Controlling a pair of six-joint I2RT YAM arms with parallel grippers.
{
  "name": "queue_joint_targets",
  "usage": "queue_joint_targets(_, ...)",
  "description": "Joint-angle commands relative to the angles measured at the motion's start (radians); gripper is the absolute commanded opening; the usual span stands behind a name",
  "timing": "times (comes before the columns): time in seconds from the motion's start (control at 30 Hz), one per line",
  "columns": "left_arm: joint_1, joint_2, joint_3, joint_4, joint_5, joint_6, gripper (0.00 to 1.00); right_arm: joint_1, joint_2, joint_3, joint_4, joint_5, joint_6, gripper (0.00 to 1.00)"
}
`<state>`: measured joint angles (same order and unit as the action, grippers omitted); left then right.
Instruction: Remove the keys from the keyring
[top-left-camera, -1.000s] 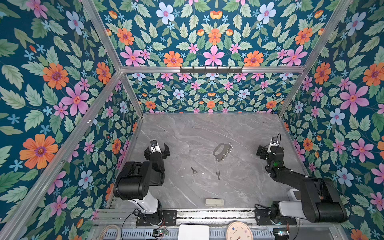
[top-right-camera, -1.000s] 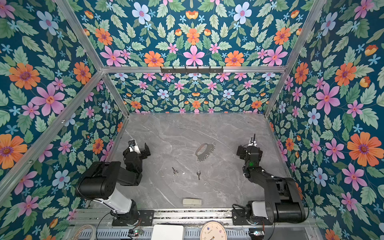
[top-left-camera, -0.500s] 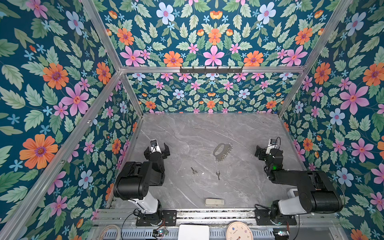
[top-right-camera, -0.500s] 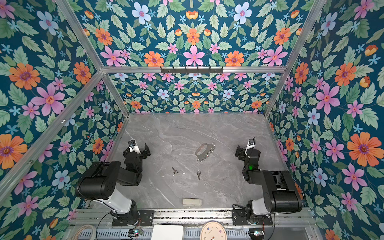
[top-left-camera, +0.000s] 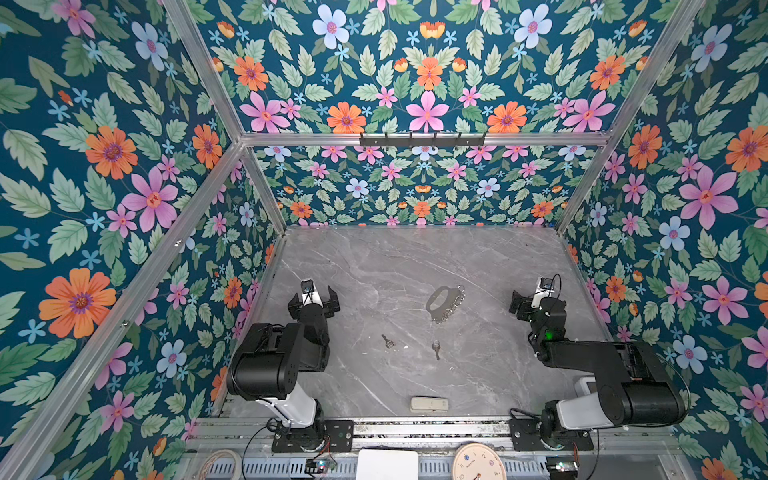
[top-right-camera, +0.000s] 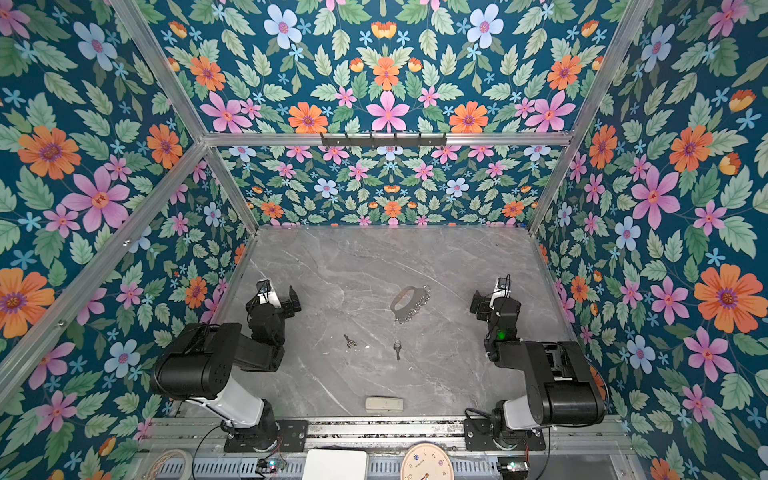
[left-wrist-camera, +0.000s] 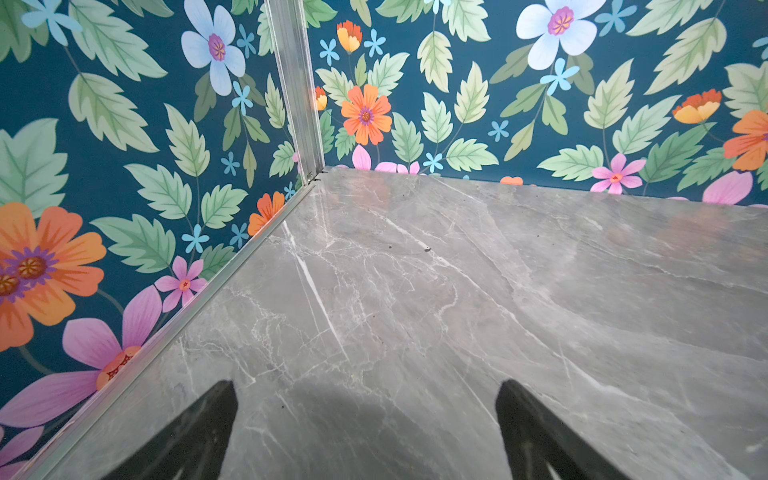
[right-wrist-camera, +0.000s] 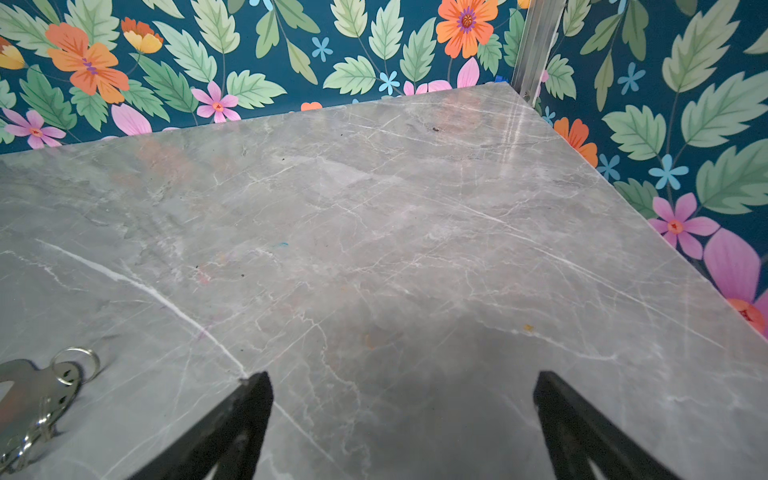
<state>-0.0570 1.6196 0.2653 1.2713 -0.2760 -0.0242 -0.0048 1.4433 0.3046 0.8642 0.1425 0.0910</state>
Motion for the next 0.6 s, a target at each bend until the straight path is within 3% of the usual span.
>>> queue_joint_targets(0.0,0.002,0.0,0.002,0.029,0.0,0.006,1.0,0.0,-0.003,0.002,0.031,0.0,-0.013,0.99)
queue_joint_targets(0.57,0.001,0.0,0.003,0.027,0.0,0.006,1.0,0.001,-0.003,0.002,0.03,0.0,-0.013,0.99)
